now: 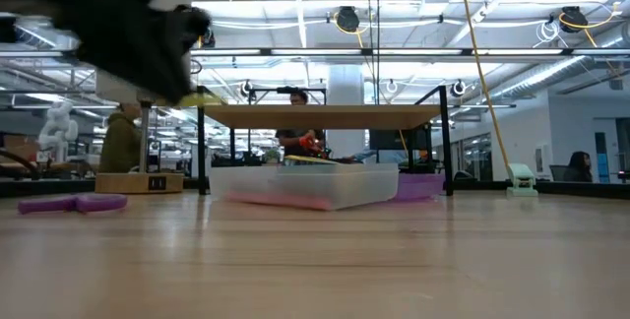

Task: Pack school essentials
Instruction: Put the eraser into the supply box, then put the scissors into the supply box

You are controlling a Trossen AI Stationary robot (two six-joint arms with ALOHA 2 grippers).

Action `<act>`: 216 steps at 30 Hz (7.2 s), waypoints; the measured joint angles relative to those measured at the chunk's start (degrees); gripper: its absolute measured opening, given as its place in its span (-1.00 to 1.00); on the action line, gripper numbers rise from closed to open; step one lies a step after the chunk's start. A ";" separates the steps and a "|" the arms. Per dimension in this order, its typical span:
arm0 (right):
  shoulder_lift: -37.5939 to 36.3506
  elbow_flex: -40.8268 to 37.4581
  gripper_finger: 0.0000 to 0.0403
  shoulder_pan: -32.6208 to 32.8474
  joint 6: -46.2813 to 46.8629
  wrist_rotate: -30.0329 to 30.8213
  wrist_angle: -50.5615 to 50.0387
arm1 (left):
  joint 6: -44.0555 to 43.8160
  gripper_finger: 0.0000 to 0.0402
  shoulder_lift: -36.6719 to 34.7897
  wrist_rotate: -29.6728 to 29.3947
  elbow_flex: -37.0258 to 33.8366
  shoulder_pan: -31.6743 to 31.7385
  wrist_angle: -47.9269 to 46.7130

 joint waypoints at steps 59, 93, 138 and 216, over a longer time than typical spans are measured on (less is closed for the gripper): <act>0.00 -0.02 0.22 0.09 4.69 2.86 -5.60 | -14.28 -0.02 -2.82 3.43 -5.37 8.14 -34.45; 0.00 -0.02 0.22 0.09 7.02 2.84 -5.45 | -31.95 -0.39 -2.71 10.66 -13.03 12.37 -14.19; 0.00 -0.02 0.22 0.90 9.21 2.84 -5.61 | -31.66 0.35 -2.76 3.15 -8.00 10.55 -21.57; 0.02 0.00 0.22 -0.06 8.07 2.88 -5.49 | 19.63 -0.58 3.89 8.83 9.68 22.17 -11.56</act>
